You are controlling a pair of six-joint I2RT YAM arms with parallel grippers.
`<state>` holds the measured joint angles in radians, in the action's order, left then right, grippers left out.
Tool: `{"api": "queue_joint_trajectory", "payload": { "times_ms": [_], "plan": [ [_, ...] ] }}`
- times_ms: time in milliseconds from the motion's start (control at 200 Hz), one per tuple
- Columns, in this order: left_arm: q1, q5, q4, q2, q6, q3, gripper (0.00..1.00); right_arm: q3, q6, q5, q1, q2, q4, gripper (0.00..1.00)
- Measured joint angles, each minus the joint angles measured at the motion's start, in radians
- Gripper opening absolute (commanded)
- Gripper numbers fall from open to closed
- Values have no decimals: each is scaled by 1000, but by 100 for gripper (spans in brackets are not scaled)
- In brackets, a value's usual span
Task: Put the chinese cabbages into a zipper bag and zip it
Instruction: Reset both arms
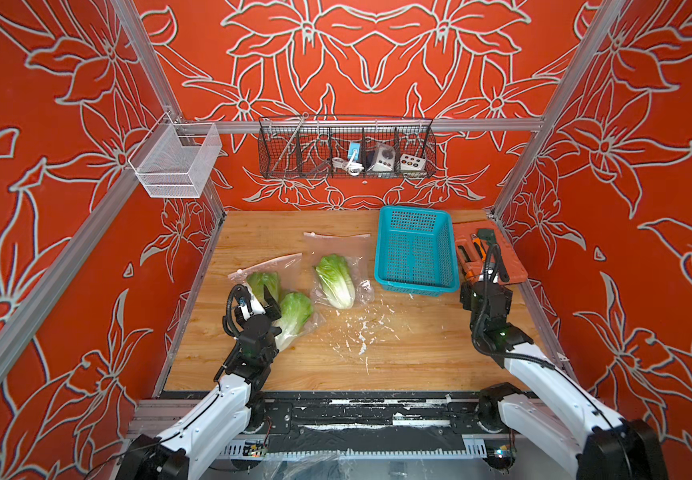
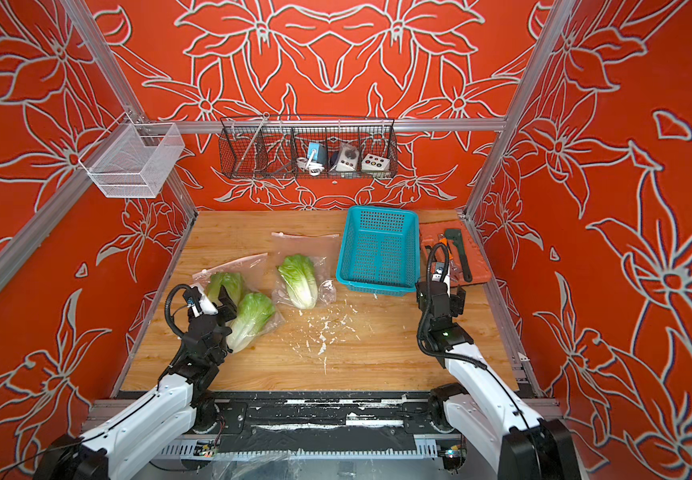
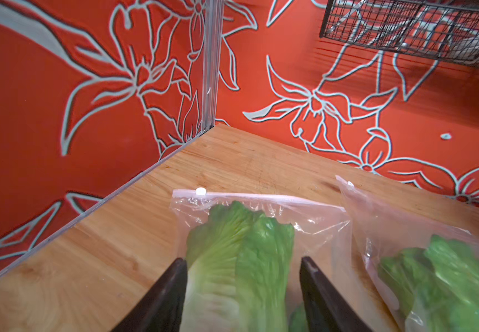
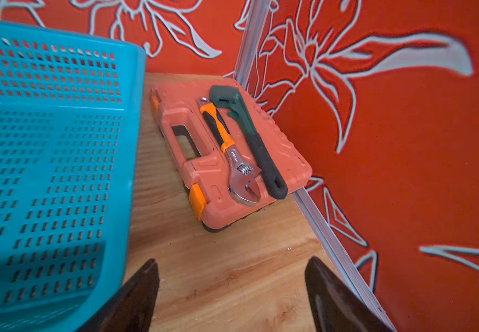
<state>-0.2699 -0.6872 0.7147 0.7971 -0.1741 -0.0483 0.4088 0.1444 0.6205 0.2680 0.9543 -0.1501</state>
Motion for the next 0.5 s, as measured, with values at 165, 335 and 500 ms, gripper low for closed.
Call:
{"api": "queue_joint_trajectory", "payload": {
  "times_ms": [165,335,500],
  "plan": [
    [78,40,129,133,2,39,64,-40,3,29,-12,122,-162,81],
    [169,102,269,303,-1,32,64,-58,-9,31,-52,251,-297,81],
    [222,163,374,421,-6,28,65,-77,-63,3,-68,302,-408,81]
  ]
}}
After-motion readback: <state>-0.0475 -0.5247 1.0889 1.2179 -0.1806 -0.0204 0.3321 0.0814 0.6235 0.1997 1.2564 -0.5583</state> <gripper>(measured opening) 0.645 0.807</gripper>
